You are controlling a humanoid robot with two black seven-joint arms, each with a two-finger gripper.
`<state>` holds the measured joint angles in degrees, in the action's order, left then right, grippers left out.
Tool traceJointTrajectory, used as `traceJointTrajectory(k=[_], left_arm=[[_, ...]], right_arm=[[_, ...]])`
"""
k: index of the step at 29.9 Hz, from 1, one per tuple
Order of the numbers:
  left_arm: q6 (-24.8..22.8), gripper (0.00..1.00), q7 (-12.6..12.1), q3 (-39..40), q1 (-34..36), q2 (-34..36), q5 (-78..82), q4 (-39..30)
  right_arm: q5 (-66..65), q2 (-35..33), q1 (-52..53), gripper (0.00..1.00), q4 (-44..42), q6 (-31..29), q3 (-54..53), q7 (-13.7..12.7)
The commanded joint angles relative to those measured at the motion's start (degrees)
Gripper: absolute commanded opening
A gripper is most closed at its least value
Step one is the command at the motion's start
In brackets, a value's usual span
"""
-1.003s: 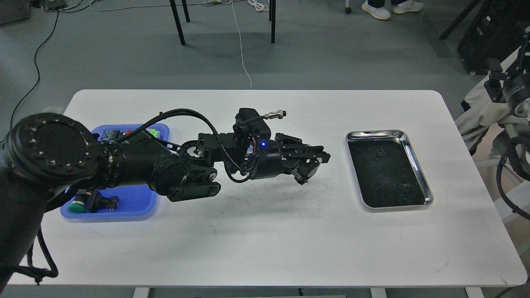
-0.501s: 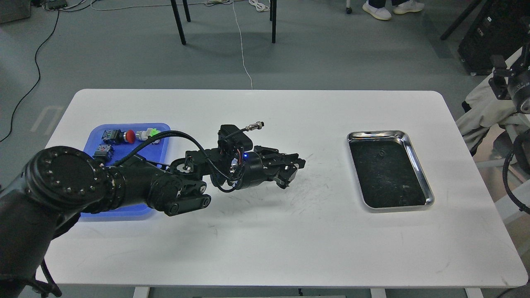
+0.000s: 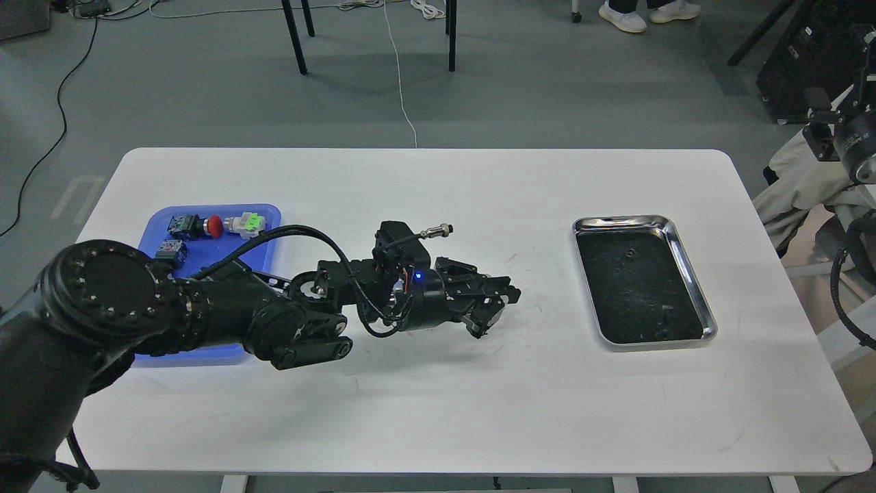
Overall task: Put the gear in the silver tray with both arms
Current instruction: 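Carry the black gear across the table toward the silver tray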
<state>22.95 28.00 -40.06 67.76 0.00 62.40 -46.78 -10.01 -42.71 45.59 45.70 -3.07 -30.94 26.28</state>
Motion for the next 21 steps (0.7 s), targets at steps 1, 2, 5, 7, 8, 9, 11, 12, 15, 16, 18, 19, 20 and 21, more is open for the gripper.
traceJointTrajectory(k=[1,2,5,7,8,9,11,12,15,16,18,19,20,21], left_arm=[[-0.1,0.11,0.0,-0.02,-0.78,0.0,0.79,0.1],[-0.19,0.11,0.0,0.07,-1.05,0.0,0.79,0.11],[-0.19,0.12,0.0,-0.1,-1.23,0.0,0.88,0.46],[-0.19,0.12,0.0,-0.02,-1.4,0.0,0.79,0.63],[-0.1,0.12,0.0,-0.1,-1.58,0.0,0.88,0.63],[-0.1,0.13,0.0,-0.02,-1.75,0.0,0.88,0.63],[-0.19,0.13,0.0,-0.1,-2.8,0.0,0.88,0.81],[-0.19,0.13,0.0,-0.02,-3.24,0.0,0.88,0.81],[-0.19,0.16,0.0,-0.1,-3.51,0.0,0.88,1.07],[-0.27,0.19,0.0,-0.02,-3.6,0.0,0.8,1.16],[-0.28,0.22,0.0,-0.02,-3.69,0.0,0.79,1.07],[-0.28,0.23,0.0,0.07,-3.69,0.0,0.79,0.9],[-0.28,0.25,0.0,0.07,-3.69,0.0,0.79,0.9],[-0.28,0.27,0.0,0.16,-3.69,0.0,0.71,0.9]], right_arm=[[-0.27,0.0,0.12,0.96,0.01,-0.01,0.0,0.0],[-0.54,0.0,0.12,0.96,0.01,0.08,0.0,0.0],[-1.24,0.0,0.2,0.96,0.01,-0.01,0.0,0.0],[-1.33,0.0,0.2,0.96,0.01,-0.01,0.0,0.0],[-1.33,0.0,0.12,0.96,0.01,-0.01,0.0,-0.09],[-1.33,0.0,0.2,0.96,0.09,-0.01,0.0,0.0],[-1.42,-0.09,0.2,0.96,0.01,0.08,0.0,-0.09],[-1.42,-0.09,0.2,0.96,0.01,-0.01,0.09,-0.09],[-1.42,-0.88,0.12,0.96,0.09,-0.01,0.09,0.0],[-1.42,-0.97,0.12,0.96,0.09,-0.01,0.09,-0.09],[-1.42,-1.05,0.12,0.96,0.09,-0.01,0.09,0.0],[-1.42,-1.05,0.03,0.96,0.09,-0.01,0.09,0.0],[-1.42,-1.05,0.03,0.96,0.09,-0.01,0.09,0.0],[-1.42,-1.05,0.03,0.96,0.09,-0.01,0.09,0.0]])
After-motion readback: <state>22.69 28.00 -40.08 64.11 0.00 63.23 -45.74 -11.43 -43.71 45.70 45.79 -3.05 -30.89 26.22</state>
